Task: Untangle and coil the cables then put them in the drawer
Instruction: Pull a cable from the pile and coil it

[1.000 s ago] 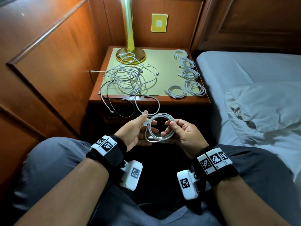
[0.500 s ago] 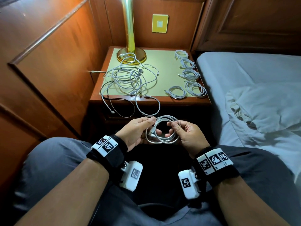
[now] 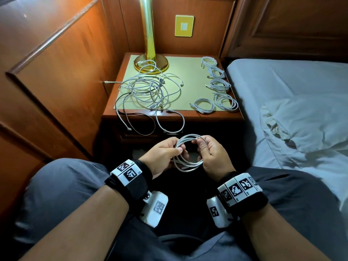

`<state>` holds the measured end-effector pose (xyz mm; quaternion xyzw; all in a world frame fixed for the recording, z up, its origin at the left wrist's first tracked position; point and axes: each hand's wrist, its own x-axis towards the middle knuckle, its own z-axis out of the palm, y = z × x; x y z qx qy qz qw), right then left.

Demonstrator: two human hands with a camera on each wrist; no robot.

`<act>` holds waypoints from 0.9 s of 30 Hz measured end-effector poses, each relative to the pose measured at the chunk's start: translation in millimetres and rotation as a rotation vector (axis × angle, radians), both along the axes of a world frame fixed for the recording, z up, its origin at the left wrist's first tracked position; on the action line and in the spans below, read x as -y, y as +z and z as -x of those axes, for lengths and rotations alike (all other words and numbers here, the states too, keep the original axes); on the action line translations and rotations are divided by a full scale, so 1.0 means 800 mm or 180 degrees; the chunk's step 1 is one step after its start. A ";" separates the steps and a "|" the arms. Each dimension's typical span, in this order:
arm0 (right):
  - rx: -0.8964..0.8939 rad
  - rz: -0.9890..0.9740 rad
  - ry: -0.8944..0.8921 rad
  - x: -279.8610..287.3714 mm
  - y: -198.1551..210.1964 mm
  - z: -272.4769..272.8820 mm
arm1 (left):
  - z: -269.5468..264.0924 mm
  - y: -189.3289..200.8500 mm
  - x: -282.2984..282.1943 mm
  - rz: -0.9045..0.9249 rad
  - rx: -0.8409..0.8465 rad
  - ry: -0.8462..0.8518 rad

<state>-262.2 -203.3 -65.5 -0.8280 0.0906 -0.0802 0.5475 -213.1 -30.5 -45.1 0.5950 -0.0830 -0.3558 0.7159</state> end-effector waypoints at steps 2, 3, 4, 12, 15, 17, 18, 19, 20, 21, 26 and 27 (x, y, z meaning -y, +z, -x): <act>-0.0026 -0.0190 0.0026 -0.002 0.000 0.000 | 0.002 -0.002 0.002 0.0131 -0.0079 0.0117; -0.0053 -0.0389 0.0044 -0.004 0.000 0.000 | 0.003 -0.002 0.003 0.0249 -0.0156 0.0179; -0.0087 -0.0652 0.0061 -0.006 -0.001 0.000 | 0.004 -0.002 0.004 0.0376 -0.0245 0.0240; -0.0246 -0.2647 -0.0210 -0.017 0.009 0.000 | 0.002 0.005 0.000 0.0801 -0.0568 0.0199; -0.0259 -0.3279 -0.0361 -0.015 0.020 -0.001 | 0.006 0.008 0.004 0.0562 -0.0282 -0.0067; -0.0318 -0.3316 -0.0369 -0.010 0.025 -0.001 | 0.006 0.012 0.004 0.0330 -0.0114 -0.0185; -0.0364 -0.3337 -0.0364 -0.008 0.027 -0.002 | 0.004 0.013 0.003 0.0252 -0.0046 -0.0209; -0.0402 -0.3371 -0.0361 -0.006 0.029 -0.002 | 0.001 0.012 0.001 0.0204 0.0005 -0.0208; -0.0420 -0.3392 -0.0358 -0.005 0.029 -0.003 | -0.002 0.012 -0.001 0.0180 0.0030 -0.0196; -0.0420 -0.3404 -0.0364 -0.004 0.030 -0.004 | -0.004 0.012 -0.003 0.0184 0.0033 -0.0191; -0.0357 -0.3477 -0.0464 -0.002 0.027 -0.006 | -0.010 0.017 -0.010 0.0127 0.0315 -0.0330; -0.0340 -0.3467 -0.0469 -0.001 0.026 -0.006 | -0.010 0.018 -0.009 0.0068 0.0421 -0.0363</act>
